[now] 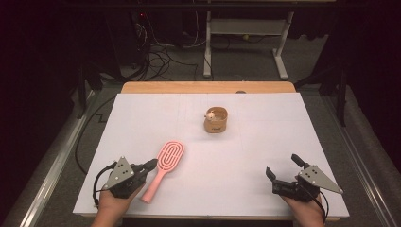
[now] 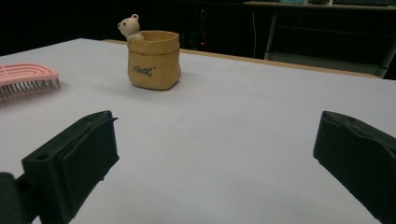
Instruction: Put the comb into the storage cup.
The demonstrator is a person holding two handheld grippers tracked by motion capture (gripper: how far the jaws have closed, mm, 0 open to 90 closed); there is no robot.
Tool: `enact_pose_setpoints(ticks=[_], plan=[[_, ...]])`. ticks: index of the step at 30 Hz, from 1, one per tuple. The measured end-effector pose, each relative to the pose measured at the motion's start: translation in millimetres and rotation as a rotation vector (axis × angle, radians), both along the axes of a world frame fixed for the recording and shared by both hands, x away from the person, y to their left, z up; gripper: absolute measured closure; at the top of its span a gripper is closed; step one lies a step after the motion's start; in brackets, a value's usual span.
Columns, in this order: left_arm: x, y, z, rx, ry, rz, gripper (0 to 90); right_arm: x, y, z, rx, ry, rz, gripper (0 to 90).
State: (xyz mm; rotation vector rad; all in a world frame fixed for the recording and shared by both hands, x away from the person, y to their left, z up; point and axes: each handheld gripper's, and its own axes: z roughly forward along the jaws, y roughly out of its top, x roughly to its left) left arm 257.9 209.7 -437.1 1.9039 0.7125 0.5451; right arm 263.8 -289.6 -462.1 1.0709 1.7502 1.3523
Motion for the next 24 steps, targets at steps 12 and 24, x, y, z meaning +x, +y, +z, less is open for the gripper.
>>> enact_pose_setpoints(ticks=[12,24], plan=[[3.9,-29.8,-10.8,0.253,0.174,-0.086,88.5,1.2,0.6,-0.2,-0.004,0.004,0.001,0.5],[8.2,-37.9,-16.8,0.411,0.276,-0.063,88.6,1.2,0.3,0.2,-0.005,0.002,-0.001,0.5]])
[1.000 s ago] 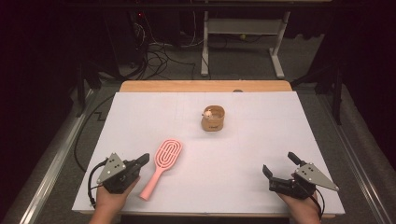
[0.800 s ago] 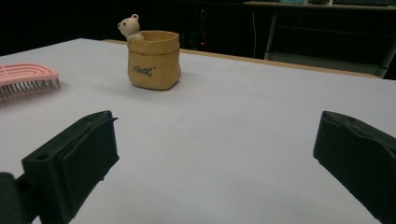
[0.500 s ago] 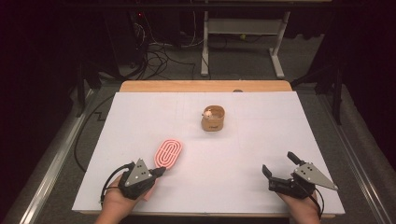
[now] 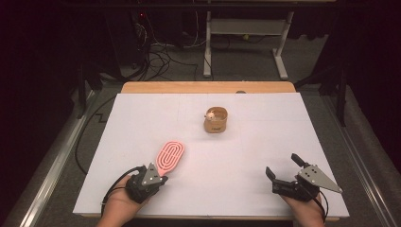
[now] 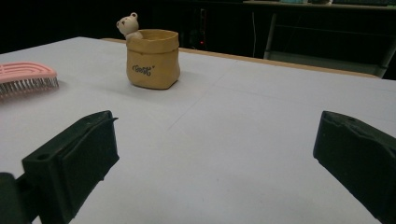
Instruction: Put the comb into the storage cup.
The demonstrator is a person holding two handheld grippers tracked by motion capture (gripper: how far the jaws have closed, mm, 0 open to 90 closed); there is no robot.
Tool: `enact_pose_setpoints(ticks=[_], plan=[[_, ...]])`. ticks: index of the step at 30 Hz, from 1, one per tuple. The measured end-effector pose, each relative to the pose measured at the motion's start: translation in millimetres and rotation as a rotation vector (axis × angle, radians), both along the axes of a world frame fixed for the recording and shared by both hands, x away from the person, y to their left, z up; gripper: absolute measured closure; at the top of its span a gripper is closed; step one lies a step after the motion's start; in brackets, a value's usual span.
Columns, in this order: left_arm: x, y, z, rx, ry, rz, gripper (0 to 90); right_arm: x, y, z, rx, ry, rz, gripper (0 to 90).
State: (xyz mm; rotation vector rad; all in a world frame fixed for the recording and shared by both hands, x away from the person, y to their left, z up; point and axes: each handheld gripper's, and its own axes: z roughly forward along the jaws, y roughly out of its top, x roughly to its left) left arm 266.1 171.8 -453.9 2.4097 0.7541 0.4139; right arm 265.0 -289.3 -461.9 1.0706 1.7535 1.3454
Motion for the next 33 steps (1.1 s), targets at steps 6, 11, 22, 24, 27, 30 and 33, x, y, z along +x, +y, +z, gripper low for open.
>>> enact_pose_setpoints(ticks=[6,11,22,24,27,30,33], plan=[[2.8,6.3,-0.1,0.004,0.008,0.022,88.5,0.2,-0.1,-0.1,0.000,0.001,-0.001,0.5],[4.0,10.1,0.1,0.015,0.002,0.035,88.5,0.3,-0.3,-0.2,0.000,0.001,-0.001,0.5],[1.3,19.3,7.9,-0.137,-0.058,0.014,88.1,0.2,-0.9,-0.1,0.002,0.001,-0.002,0.5],[2.8,26.7,8.9,-0.197,-0.069,0.033,88.1,0.2,-1.0,-0.1,0.002,0.001,-0.002,0.5],[7.4,44.3,8.1,-0.302,-0.071,0.077,88.0,0.2,-0.9,-0.2,0.001,0.001,-0.001,0.5],[9.3,56.4,8.2,-0.374,-0.086,0.110,87.9,0.2,-0.5,-0.2,0.000,0.001,0.000,0.5],[10.4,66.2,8.8,-0.434,-0.099,0.141,87.7,0.3,-0.4,-0.2,-0.001,0.001,0.000,0.5]])
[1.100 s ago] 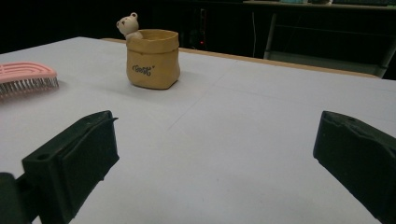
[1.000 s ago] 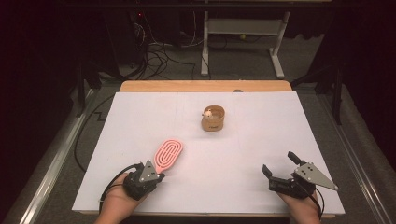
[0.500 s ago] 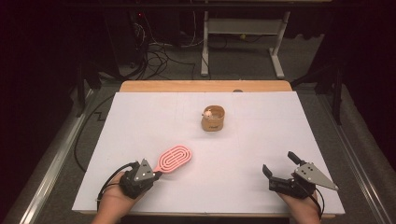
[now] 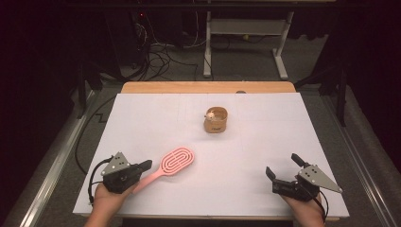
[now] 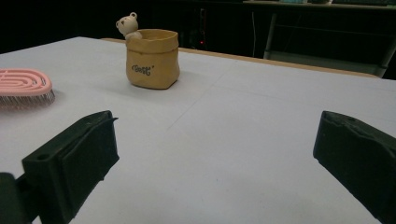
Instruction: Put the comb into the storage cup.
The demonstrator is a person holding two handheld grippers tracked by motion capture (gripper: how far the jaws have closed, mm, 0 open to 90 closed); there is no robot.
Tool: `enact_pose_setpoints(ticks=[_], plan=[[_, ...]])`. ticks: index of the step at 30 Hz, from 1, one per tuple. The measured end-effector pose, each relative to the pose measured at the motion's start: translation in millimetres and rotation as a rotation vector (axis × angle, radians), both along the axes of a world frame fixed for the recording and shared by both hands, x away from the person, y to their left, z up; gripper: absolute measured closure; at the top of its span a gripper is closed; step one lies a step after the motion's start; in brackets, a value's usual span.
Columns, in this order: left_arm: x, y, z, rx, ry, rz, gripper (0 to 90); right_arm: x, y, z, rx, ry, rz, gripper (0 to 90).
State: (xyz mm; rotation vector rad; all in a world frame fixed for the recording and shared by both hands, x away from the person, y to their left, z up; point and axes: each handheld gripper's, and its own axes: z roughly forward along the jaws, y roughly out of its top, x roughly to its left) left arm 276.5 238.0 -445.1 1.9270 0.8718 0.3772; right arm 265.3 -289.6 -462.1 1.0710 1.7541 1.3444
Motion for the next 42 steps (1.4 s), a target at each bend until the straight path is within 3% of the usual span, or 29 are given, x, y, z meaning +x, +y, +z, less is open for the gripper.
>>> enact_pose_setpoints(ticks=[6,21,25,33,36,38,42], plan=[[0.7,10.9,0.5,-0.062,-0.014,0.033,86.4,0.0,0.6,0.0,-0.002,-0.002,0.002,0.5],[0.7,11.2,1.1,-0.054,-0.023,0.051,67.2,0.1,0.8,0.2,-0.005,-0.004,0.002,0.5],[1.3,10.0,0.8,-0.052,-0.024,0.042,53.4,0.3,1.0,0.1,-0.006,-0.003,0.003,0.5],[1.8,2.8,2.3,0.005,-0.033,0.049,28.5,0.1,1.1,0.2,-0.006,-0.004,0.002,0.6],[3.9,-1.0,2.3,0.031,-0.033,0.042,25.5,1.1,0.1,0.0,-0.004,-0.002,0.003,0.5],[5.8,-3.6,2.2,0.053,-0.021,0.045,18.1,1.3,0.5,-0.2,-0.004,-0.002,0.004,0.5],[6.7,-3.5,3.2,0.048,-0.021,0.055,13.7,1.2,1.3,-0.1,-0.007,-0.006,0.012,0.5]])
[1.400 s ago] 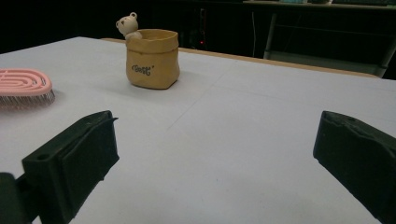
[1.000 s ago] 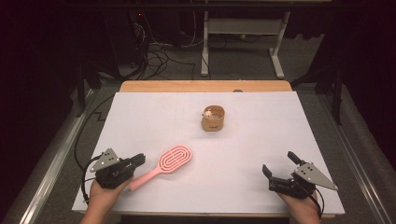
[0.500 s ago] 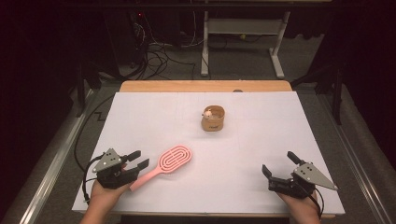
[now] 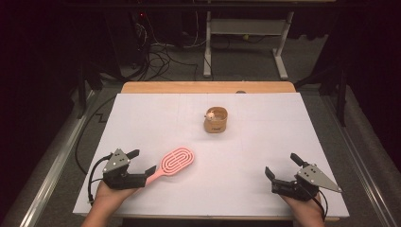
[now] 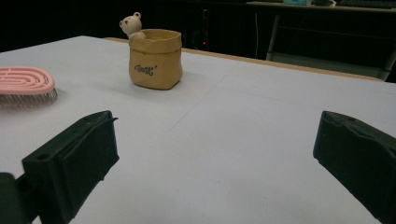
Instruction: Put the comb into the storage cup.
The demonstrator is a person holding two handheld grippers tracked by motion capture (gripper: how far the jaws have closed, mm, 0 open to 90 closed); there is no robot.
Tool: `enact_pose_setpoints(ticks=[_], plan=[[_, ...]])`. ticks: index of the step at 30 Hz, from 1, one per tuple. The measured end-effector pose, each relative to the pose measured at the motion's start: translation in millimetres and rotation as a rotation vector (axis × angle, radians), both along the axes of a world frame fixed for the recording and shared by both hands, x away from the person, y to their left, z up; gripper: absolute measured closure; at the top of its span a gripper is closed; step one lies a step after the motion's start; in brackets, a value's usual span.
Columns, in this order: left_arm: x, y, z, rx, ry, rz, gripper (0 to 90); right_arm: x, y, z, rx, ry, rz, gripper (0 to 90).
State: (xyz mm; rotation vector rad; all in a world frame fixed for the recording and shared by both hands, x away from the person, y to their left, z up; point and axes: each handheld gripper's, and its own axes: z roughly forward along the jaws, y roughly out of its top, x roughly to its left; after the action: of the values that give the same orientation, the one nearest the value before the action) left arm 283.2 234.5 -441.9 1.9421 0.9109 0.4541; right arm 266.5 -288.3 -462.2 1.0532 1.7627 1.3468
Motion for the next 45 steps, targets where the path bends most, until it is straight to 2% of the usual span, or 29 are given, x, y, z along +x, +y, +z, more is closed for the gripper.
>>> enact_pose_setpoints(ticks=[2,3,4,6,9,12,14,16,18,20,22,24,27,33,35,37,38,39,41,42,45], plan=[[0.7,0.8,0.4,-0.002,0.001,0.004,8.8,0.7,0.4,-0.2,-0.002,0.001,0.003,0.5],[1.5,1.7,0.6,-0.008,0.008,0.009,8.8,0.7,0.4,-0.2,-0.002,0.001,0.003,0.5],[3.1,2.9,0.2,-0.022,0.023,0.006,4.3,1.8,0.7,-0.7,-0.005,0.003,0.008,0.5],[4.2,2.6,-0.1,-0.020,0.033,0.003,0.0,2.6,1.6,-0.3,-0.011,0.000,0.011,0.5],[3.4,1.8,0.9,-0.030,0.006,0.010,0.0,3.5,3.5,0.2,-0.015,-0.004,0.014,0.4],[3.9,0.0,2.9,-0.021,0.006,0.000,0.0,4.4,4.8,-0.1,-0.057,-0.015,0.022,0.4],[5.7,-1.0,4.1,-0.026,0.017,-0.005,0.0,4.6,3.2,-1.6,-0.047,-0.007,0.027,0.4],[10.2,-2.6,6.0,-0.021,0.043,-0.011,0.0,4.1,2.2,-1.8,-0.032,-0.001,0.024,0.4],[14.7,-4.6,9.1,-0.035,0.070,-0.016,0.0,3.3,2.2,-1.3,-0.030,-0.005,0.023,0.4],[17.6,-8.8,13.1,-0.021,0.077,-0.022,0.0,2.7,1.7,-1.4,-0.025,-0.005,0.026,0.4],[19.0,-10.9,14.8,-0.021,0.078,-0.032,0.0,2.6,1.3,-1.8,-0.019,-0.002,0.022,0.4],[22.7,-16.5,17.9,-0.052,0.072,-0.058,0.0,3.4,0.6,-2.1,-0.014,0.001,0.022,0.4],[23.8,-21.6,18.5,-0.050,0.056,-0.050,0.0,4.0,0.2,-2.3,-0.011,0.003,0.021,0.4],[28.7,-33.1,16.9,-0.049,0.050,-0.078,0.0,3.8,-1.0,-3.2,-0.012,0.009,0.016,0.4],[30.9,-36.1,15.7,-0.042,0.059,-0.095,0.0,3.9,-1.5,-3.1,-0.010,0.009,0.015,0.4],[34.3,-40.0,13.9,-0.008,0.077,-0.106,0.0,3.9,-1.5,-3.2,-0.009,0.011,0.015,0.4],[38.1,-44.0,11.2,0.019,0.102,-0.109,0.0,3.8,-1.4,-3.3,-0.010,0.011,0.016,0.4],[38.1,-44.0,11.2,0.019,0.102,-0.109,0.0,3.8,-1.4,-3.3,-0.010,0.011,0.016,0.4],[41.6,-49.3,8.7,0.059,0.126,-0.104,0.0,3.8,-1.6,-3.3,-0.009,0.011,0.016,0.4],[43.5,-54.4,7.8,0.095,0.141,-0.103,0.0,3.9,-1.8,-3.3,-0.009,0.011,0.015,0.4],[45.2,-60.7,7.5,0.120,0.150,-0.113,0.0,3.7,-2.5,-3.1,-0.008,0.008,0.013,0.4]])
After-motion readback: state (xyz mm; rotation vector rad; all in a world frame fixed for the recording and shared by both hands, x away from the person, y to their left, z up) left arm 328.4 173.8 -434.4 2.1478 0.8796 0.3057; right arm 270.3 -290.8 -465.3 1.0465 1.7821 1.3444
